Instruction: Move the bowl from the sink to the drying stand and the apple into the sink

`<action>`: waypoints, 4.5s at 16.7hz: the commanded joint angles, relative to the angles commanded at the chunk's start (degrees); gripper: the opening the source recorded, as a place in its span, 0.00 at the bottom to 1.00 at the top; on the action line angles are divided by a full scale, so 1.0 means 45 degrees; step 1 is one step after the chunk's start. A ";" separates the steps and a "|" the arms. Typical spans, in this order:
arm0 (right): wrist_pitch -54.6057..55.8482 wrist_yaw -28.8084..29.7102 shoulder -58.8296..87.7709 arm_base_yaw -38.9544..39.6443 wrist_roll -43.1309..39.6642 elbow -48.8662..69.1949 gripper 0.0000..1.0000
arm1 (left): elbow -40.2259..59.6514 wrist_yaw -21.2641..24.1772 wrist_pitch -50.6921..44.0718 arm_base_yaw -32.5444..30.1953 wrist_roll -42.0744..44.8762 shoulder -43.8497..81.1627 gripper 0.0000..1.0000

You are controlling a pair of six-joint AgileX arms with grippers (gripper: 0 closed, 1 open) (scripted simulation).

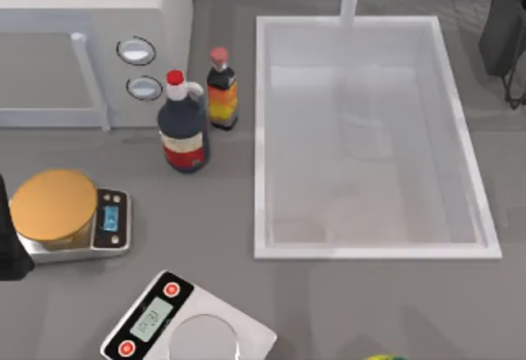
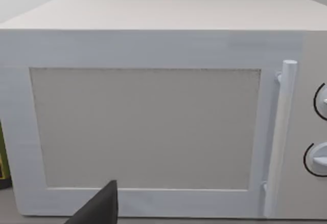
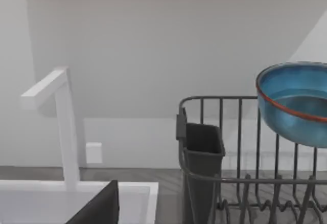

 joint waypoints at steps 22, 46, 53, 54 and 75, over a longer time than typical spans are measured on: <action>-0.2075 0.0916 -0.3738 0.0502 -0.0222 -0.2454 1.00 | 0.0000 0.0000 0.0000 0.0000 0.0000 0.0000 1.00; -0.8415 0.0713 0.4557 -0.1483 -0.2379 0.3380 1.00 | 0.0000 0.0000 0.0000 0.0000 0.0000 0.0000 1.00; -1.3532 0.0736 1.2260 -0.3205 -0.4173 0.8050 1.00 | 0.0000 0.0000 0.0000 0.0000 0.0000 0.0000 1.00; -1.4098 0.0759 1.3058 -0.3420 -0.4349 0.8562 1.00 | 0.0000 0.0000 0.0000 0.0000 0.0000 0.0000 1.00; -1.0201 0.0904 1.7469 -0.4081 -0.4680 0.7098 1.00 | 0.0000 0.0000 0.0000 0.0000 0.0000 0.0000 1.00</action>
